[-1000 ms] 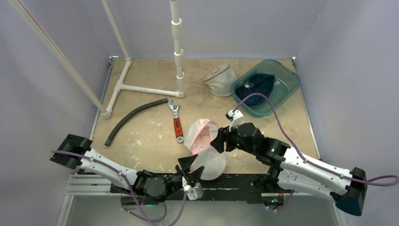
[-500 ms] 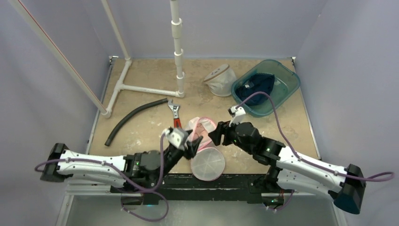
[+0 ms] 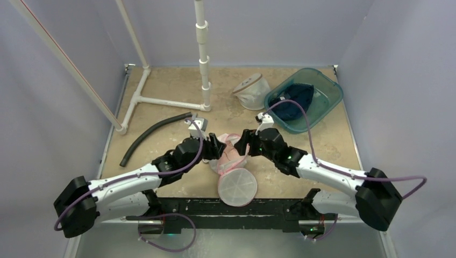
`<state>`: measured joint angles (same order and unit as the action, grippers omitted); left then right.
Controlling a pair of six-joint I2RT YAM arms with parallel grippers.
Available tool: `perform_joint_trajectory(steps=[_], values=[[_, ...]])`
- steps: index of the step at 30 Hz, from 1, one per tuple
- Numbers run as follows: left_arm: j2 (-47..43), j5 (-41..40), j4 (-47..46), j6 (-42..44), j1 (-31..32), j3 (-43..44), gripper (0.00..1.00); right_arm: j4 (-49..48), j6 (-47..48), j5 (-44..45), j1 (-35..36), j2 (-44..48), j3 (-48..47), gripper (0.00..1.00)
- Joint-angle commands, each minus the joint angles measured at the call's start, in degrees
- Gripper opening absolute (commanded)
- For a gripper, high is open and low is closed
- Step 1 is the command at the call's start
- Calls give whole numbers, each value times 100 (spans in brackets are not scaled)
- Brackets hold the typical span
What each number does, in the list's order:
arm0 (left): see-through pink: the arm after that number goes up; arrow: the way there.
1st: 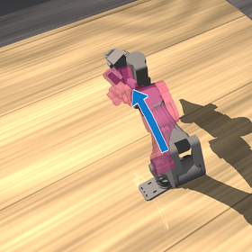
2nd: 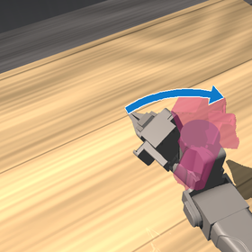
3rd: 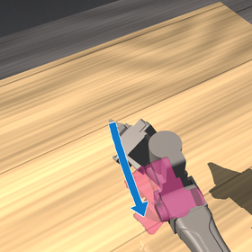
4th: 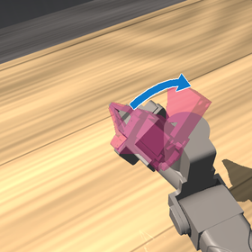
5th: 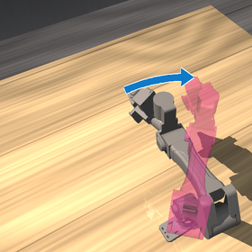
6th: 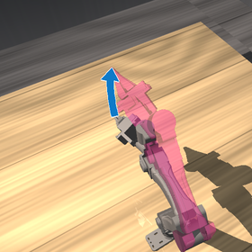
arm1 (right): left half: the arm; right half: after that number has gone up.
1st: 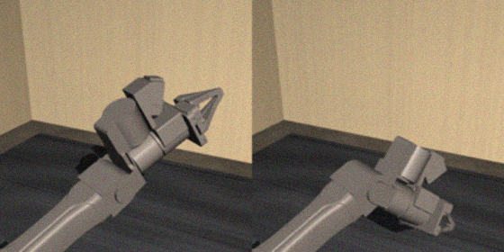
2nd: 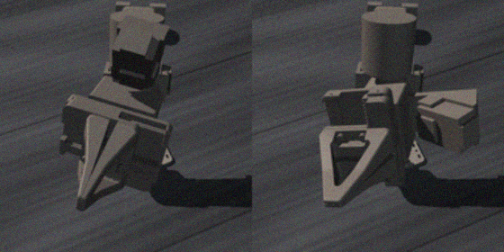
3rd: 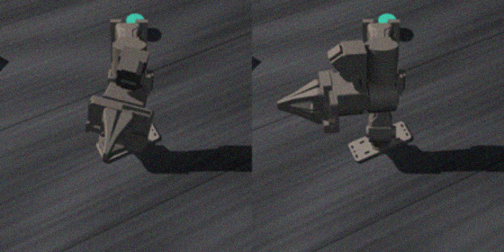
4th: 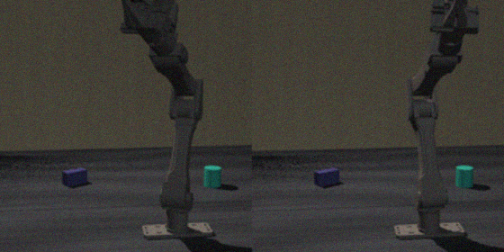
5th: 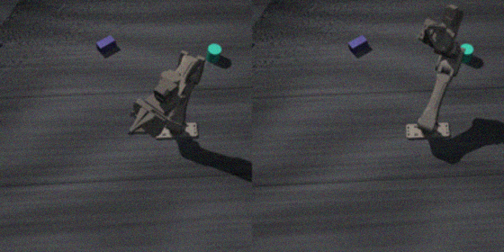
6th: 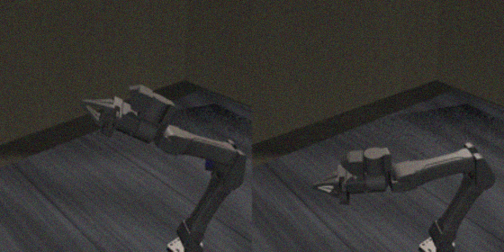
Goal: Unzip the laundry bag and remove the bra
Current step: Pick up the bra from the laundry bag.
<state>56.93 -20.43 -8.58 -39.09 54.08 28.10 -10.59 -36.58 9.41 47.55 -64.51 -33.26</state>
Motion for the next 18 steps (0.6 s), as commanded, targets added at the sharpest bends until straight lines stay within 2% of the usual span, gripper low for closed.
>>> perform_joint_trajectory(steps=[1,3,5,10,15,18], values=[[491,1210,-418,-119,-150,206,53,-99,-7,75,-22,-341,-299,70],[521,1195,-344,-100,-151,185,52,-440,249,290,-18,-48,-204,68],[448,1074,-340,-111,-151,40,49,-540,479,50,-19,60,-245,64],[420,434,203,-164,-147,-3,24,-259,923,-279,329,-334,-744,58],[240,-96,392,-226,-152,-115,3,-32,955,-412,537,-1154,-1193,59],[144,-279,511,-204,-145,-116,0,-110,936,-427,588,-1388,-1271,60]])
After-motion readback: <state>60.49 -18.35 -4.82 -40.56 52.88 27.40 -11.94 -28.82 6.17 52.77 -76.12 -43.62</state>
